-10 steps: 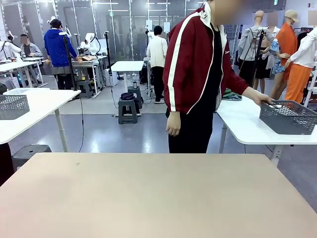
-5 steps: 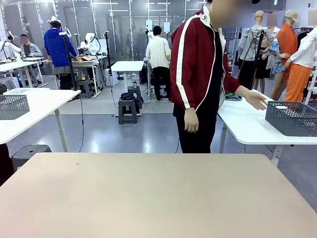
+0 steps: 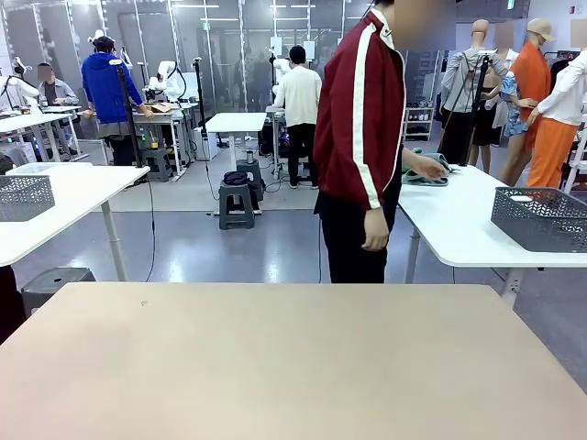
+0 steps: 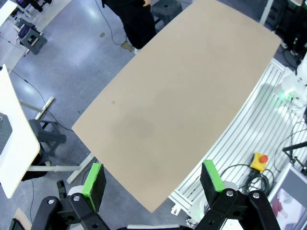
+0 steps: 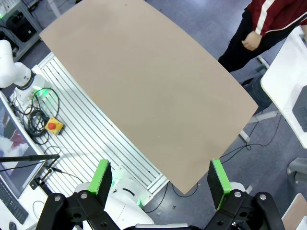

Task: Fold the towels and place them in the basket.
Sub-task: When a person lays out a Towel with hook on the table, fold it in half twice.

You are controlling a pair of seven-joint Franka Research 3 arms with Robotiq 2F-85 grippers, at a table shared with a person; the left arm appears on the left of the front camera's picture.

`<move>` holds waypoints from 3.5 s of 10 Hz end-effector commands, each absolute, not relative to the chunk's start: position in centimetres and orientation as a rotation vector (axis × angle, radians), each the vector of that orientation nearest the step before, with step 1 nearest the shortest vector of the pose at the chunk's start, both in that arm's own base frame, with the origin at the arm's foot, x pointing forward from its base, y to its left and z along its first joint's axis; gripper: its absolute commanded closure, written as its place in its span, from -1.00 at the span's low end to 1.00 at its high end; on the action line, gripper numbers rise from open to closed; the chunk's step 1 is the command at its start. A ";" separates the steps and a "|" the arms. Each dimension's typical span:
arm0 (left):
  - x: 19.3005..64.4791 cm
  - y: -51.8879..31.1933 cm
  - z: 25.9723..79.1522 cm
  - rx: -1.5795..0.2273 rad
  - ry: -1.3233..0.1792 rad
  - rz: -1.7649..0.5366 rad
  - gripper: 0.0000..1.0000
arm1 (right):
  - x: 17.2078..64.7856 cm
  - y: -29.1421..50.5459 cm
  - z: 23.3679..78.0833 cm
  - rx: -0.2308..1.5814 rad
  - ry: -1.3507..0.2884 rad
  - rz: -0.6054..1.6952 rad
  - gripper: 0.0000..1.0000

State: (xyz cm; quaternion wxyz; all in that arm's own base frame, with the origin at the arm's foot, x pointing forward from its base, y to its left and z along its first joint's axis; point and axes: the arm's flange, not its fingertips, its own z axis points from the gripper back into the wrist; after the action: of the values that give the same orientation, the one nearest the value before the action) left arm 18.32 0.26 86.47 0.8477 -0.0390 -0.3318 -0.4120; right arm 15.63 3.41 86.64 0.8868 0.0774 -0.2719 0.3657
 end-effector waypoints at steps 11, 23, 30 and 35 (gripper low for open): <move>18.2 0.2 86.5 -0.081 -0.703 -0.874 -1.00 | 15.7 3.3 86.8 0.159 -0.558 0.751 -1.00; 18.2 0.2 86.5 -0.081 -0.703 -0.874 -1.00 | 15.7 3.3 86.8 0.159 -0.558 0.751 -1.00; 18.2 0.2 86.5 -0.081 -0.703 -0.874 -1.00 | 15.7 3.3 86.8 0.159 -0.558 0.751 -1.00; 18.2 0.2 86.5 -0.081 -0.703 -0.874 -1.00 | 15.7 3.3 86.8 0.159 -0.558 0.751 -1.00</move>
State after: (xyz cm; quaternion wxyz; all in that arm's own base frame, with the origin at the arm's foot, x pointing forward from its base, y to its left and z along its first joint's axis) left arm 18.32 0.26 86.47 0.8477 -0.0390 -0.3318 -0.4120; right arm 15.63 3.41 86.64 0.8868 0.0774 -0.2719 0.3656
